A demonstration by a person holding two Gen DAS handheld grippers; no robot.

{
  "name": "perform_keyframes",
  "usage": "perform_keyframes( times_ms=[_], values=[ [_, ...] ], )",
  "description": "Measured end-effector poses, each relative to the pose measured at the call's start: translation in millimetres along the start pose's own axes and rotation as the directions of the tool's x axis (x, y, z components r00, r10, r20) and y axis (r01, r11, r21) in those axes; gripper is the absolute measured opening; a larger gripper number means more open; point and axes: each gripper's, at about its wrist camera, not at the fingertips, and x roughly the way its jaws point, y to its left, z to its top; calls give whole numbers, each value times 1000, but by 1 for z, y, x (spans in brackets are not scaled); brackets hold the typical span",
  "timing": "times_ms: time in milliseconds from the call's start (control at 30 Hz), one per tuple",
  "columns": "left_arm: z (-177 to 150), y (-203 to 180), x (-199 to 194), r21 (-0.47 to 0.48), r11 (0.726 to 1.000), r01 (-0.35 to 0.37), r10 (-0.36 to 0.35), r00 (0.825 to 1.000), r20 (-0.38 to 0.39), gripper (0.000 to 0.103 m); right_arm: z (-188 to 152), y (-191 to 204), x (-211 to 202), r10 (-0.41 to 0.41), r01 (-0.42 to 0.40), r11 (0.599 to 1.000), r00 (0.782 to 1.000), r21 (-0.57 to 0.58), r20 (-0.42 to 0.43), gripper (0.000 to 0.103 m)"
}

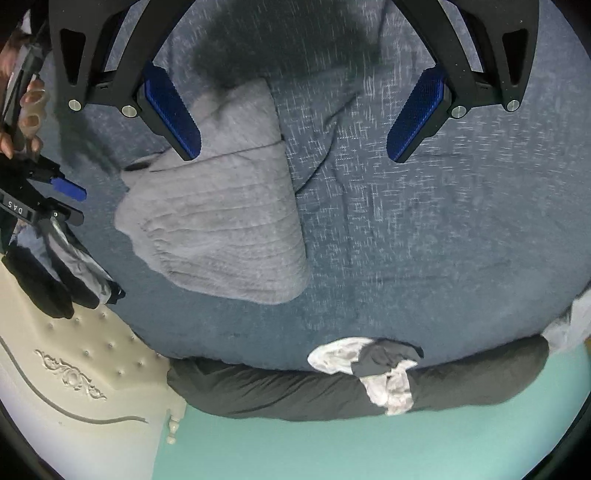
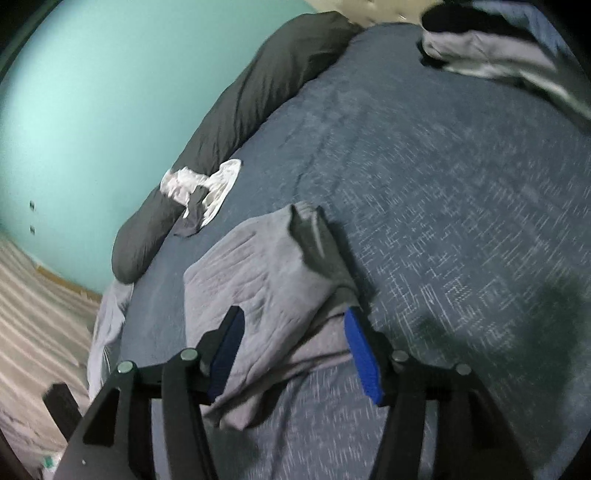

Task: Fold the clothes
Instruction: 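Lift the folded grey sweatshirt off the bed with the right gripper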

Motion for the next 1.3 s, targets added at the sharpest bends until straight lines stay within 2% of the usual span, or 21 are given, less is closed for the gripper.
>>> perform_keyframes(
  times_ms=[100,267,733,967,1133,1300],
  values=[
    [1,-5,-17,-4,1000,-8,8,1000,10,103,-2,8,-8,3,-4,999,1000,-31,-28,58],
    [5,-11,-41,-17,1000,-18,19,999,30,103,-5,19,-18,-13,6,997,997,-79,-82,67],
    [10,-12,-87,-95,995,-4,13,996,92,103,3,47,-66,-45,35,989,997,-145,-66,70],
    [11,-12,-98,-88,996,27,-18,995,103,103,7,57,-80,-58,49,986,997,-158,-52,70],
    [12,-5,-97,-101,994,43,-34,995,91,103,5,57,-77,-54,45,989,997,-144,-62,70],
    [12,5,-89,-113,993,34,-24,996,90,103,-3,42,-58,-32,24,997,995,-79,-99,70]
  ],
)
